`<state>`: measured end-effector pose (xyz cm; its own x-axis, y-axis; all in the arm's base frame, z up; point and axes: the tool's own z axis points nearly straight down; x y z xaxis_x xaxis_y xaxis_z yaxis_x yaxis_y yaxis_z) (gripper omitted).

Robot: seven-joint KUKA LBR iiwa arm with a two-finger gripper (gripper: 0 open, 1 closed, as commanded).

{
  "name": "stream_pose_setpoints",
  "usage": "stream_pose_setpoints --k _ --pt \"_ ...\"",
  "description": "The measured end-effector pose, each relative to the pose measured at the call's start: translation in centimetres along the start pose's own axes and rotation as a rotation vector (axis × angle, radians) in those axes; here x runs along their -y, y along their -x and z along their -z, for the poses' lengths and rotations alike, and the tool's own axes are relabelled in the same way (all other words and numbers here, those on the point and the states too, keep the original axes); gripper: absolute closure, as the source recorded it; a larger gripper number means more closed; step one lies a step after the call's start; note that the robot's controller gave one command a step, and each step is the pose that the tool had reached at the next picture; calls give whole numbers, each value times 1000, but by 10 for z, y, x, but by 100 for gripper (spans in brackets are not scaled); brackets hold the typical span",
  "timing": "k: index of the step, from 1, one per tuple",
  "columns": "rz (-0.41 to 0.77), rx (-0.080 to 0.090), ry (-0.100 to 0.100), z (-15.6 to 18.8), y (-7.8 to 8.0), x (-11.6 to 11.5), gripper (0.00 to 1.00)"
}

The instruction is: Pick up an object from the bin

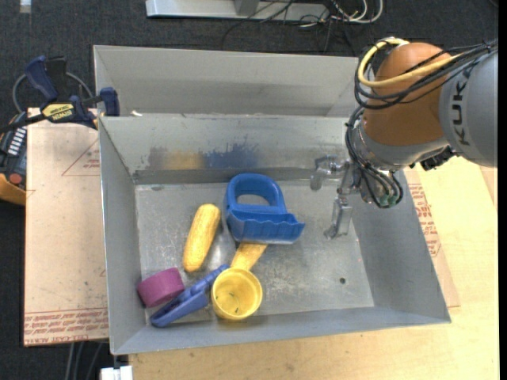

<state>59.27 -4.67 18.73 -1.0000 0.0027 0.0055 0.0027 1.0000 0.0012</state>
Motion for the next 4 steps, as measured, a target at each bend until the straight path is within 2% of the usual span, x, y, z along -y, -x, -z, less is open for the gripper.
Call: stream_pose_setpoints --k 1,2,3,4 --pt "2 7 -1 5 1 0 0" --pt "76 9 0 -79 -12 -45 0" --pt "95 7 1 -128 -13 -59 0" --pt "-140 8 1 -121 -20 -94 0"
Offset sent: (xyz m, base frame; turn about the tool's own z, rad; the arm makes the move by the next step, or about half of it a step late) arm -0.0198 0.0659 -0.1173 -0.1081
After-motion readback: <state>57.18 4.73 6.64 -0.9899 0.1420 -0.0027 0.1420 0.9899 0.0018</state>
